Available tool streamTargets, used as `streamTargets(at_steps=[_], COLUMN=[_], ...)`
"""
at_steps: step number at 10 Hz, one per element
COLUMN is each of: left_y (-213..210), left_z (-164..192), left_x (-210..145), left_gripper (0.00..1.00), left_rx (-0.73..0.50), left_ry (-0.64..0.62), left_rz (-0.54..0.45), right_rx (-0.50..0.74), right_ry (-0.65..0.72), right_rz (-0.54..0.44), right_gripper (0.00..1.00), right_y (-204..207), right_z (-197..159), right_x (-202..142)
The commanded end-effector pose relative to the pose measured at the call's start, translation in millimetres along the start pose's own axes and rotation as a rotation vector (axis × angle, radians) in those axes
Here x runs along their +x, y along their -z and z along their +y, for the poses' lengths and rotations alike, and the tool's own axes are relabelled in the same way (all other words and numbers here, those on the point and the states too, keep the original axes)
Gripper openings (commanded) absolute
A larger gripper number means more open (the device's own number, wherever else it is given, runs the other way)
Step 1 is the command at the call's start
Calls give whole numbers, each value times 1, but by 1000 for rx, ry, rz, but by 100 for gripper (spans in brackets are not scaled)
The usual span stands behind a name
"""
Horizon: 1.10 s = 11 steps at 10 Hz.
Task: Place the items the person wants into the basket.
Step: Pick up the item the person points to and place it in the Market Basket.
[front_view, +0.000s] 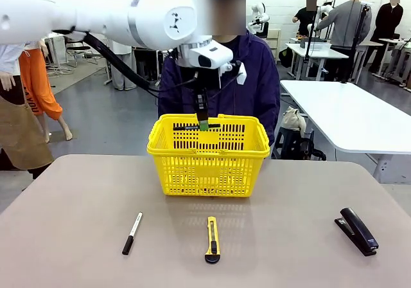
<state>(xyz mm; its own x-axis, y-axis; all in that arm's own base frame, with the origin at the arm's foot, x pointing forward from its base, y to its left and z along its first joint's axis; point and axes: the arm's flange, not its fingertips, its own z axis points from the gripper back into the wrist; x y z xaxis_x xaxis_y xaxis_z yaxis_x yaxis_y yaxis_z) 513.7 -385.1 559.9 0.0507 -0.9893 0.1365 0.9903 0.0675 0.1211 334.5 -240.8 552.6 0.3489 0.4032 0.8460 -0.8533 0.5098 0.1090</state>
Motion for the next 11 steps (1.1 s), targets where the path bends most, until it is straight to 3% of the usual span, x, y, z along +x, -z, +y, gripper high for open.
streamTargets(at_steps=[1,2,3,9,11], left_y=[0,3,9,11,32], left_z=[11,9,3,4,40], left_x=[5,4,4,7,1], left_gripper=[11,11,11,11,11], left_rx=[-7,-2,-13,-17,-117], left_ry=[42,-10,17,20,45], left_rz=[4,53,-2,2,-14], right_rx=[2,2,2,2,2], right_ry=[-17,-17,-17,-17,-17], right_rz=[-41,-41,-41,-41,-41], right_gripper=[100,100,100,100,100], right_y=[0,0,0,0,0], right_z=[-2,-2,-2,-2,-2], right_x=[1,1,1,1,1])
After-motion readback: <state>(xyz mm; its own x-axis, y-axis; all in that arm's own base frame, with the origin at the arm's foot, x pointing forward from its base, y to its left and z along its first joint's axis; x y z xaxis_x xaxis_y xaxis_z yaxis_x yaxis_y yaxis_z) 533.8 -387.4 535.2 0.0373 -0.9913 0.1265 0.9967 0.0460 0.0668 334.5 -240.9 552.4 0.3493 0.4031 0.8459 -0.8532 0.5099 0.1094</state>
